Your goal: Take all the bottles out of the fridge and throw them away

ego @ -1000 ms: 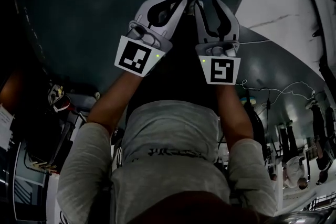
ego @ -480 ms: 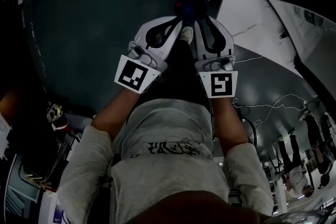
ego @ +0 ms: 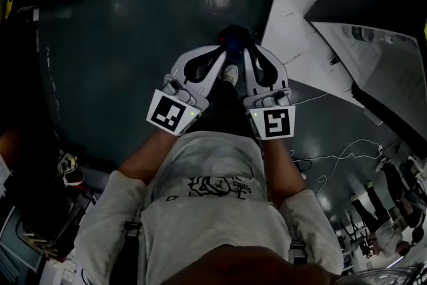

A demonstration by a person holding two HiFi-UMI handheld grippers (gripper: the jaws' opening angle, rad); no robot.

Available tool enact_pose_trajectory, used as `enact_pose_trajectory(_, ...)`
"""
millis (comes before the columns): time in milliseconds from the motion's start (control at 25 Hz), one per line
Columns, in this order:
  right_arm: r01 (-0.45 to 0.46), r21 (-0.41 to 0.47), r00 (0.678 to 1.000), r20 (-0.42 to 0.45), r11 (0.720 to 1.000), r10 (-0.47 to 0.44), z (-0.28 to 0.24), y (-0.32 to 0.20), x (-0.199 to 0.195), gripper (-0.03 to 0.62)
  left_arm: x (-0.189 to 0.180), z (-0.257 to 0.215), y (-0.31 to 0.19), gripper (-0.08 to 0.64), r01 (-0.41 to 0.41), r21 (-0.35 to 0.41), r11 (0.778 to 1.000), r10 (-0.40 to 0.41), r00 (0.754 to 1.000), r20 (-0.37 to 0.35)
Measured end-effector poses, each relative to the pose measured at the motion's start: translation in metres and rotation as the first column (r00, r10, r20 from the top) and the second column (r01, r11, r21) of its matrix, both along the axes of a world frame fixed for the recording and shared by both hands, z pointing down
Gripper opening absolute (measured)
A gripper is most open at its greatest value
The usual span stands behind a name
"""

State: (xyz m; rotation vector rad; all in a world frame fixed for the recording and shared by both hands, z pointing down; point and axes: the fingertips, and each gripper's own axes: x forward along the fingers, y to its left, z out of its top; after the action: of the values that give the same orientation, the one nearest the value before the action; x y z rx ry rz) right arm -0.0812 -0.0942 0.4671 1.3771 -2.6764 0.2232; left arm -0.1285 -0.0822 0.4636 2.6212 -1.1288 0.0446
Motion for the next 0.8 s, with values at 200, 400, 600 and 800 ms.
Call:
enact_pose_trajectory(200, 0.006, 0.024, 1.000, -0.010, 1.000, -0.006, -0.029, -0.002, 0.001, 0.023, 0.000, -0.029, -0.001, 0.009, -0.003, 0.023, 1.000, 0.004, 1.000, -0.013)
enact_pose_trajectory(400, 0.015, 0.043, 1.000, -0.014, 0.999, -0.015, -0.058, 0.003, -0.002, 0.015, 0.001, -0.062, 0.006, 0.009, -0.025, 0.076, 0.997, 0.027, 0.999, -0.030)
enact_pose_trajectory(600, 0.019, 0.067, 1.000, -0.010, 0.998, -0.019, -0.088, 0.009, -0.001, 0.012, 0.004, -0.102, 0.013, 0.009, -0.038, 0.118, 0.992, 0.044, 0.998, -0.045)
enact_pose_trajectory(800, 0.032, 0.080, 0.999, -0.001, 0.996, -0.032, -0.115, 0.020, -0.003, 0.011, 0.005, -0.130, 0.021, 0.009, -0.044, 0.150, 0.988, 0.051, 0.998, -0.045)
